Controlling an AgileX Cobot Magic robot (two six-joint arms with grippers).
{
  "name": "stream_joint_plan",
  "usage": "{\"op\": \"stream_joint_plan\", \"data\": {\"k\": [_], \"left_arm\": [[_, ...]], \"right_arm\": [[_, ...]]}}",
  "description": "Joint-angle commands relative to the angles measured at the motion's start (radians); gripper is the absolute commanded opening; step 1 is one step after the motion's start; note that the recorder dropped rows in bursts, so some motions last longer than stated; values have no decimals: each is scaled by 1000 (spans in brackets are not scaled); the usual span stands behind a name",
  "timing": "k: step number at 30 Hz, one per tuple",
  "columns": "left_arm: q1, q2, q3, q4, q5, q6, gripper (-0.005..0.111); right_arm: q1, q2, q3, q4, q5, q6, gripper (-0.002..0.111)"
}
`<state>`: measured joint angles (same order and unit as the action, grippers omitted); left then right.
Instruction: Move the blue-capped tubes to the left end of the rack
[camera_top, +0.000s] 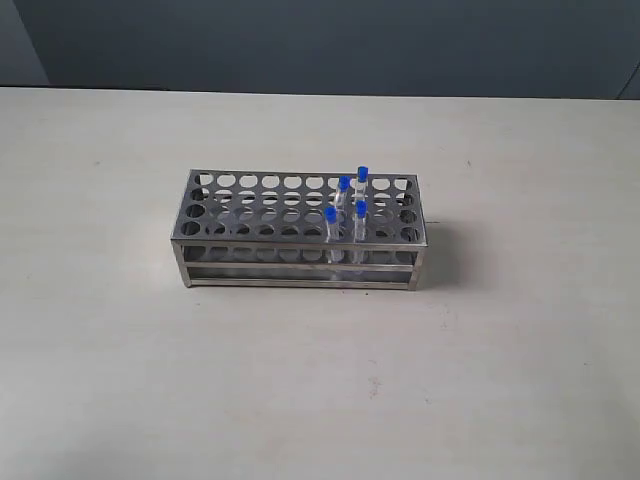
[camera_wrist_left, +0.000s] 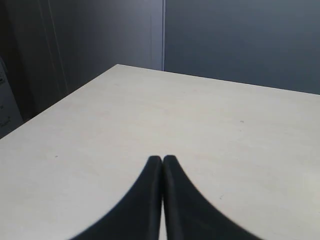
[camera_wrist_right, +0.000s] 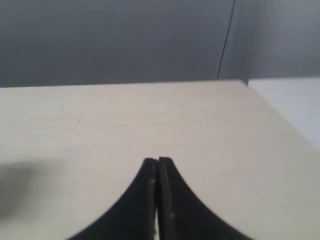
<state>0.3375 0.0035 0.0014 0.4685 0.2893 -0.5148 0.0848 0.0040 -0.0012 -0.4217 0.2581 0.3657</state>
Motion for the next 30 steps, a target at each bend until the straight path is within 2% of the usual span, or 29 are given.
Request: {"op": "stream_joint_plan", "data": {"k": [1, 4, 6, 7, 8, 9, 10, 12, 14, 17, 20, 24, 27, 30], "left_arm": [[1, -4, -1, 0, 2, -2, 1], [1, -4, -1, 0, 2, -2, 1], [1, -4, -1, 0, 2, -2, 1], [1, -4, -1, 0, 2, -2, 1], [1, -4, -1, 0, 2, -2, 1], [1, -4, -1, 0, 2, -2, 1], [1, -4, -1, 0, 2, -2, 1], [1, -4, -1, 0, 2, -2, 1], [1, -4, -1, 0, 2, -2, 1], [1, -4, -1, 0, 2, -2, 1], [1, -4, -1, 0, 2, -2, 1], [1, -4, -1, 0, 2, -2, 1], [1, -4, -1, 0, 2, -2, 1], [1, -4, -1, 0, 2, -2, 1]], "right_arm": [[-6, -4, 1, -101, -311, -6, -1], [-6, -4, 1, -101, -639, -6, -1], [-6, -4, 1, -92, -781, 8, -1], [-6, -4, 1, -92, -832, 55, -1], [-6, -4, 1, -81, -886, 210, -1], [-6, -4, 1, -81, -899, 338, -1], [-6, -4, 1, -83, -879, 611, -1], [-6, -4, 1, -112, -756, 894, -1], [-4, -4, 1, -201, -670, 1039, -1], [-4, -4, 1, -253, -677, 1161, -1], [-4, -4, -33, -253, -629, 953, -1], [-4, 152, -286, -255, -479, 574, -1], [-4, 365, -495, -266, -519, 375, -1], [-4, 588, -684, -305, -614, 344, -1]]}}
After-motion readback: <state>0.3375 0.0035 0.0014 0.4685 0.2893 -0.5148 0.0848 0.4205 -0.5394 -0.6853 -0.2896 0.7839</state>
